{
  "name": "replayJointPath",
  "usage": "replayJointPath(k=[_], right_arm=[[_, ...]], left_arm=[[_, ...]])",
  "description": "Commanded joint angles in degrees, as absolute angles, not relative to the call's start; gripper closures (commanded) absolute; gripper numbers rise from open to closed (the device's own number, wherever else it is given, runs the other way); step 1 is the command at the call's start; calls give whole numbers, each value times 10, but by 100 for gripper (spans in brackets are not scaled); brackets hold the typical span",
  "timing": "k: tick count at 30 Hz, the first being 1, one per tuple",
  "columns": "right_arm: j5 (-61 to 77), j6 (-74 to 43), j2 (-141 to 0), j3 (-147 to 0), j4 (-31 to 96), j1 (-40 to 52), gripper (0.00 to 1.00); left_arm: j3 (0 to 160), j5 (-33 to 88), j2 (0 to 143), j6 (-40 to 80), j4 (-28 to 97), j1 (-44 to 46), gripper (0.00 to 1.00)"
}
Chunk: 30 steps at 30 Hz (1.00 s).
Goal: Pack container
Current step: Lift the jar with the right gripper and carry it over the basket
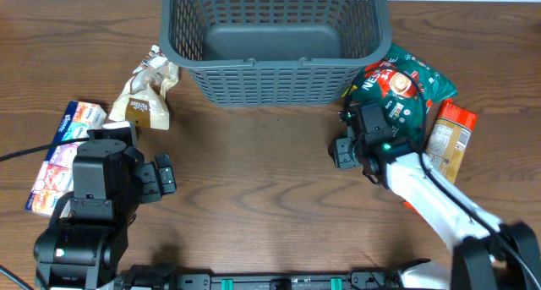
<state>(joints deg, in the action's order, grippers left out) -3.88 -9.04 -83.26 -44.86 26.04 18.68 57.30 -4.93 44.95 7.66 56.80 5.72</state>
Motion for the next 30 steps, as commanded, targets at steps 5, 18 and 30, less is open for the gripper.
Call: replayJointPath(k=[5, 18, 30], right_arm=[[-57, -132, -725, -450, 300, 192, 99], [-96, -182, -631, -625, 500, 149, 99], [-54, -91, -813, -1040, 638, 138, 99]], left_arm=[[585, -57, 449, 73, 570, 54, 2], [585, -57, 449, 73, 569, 54, 2], [585, -57, 449, 73, 569, 54, 1]])
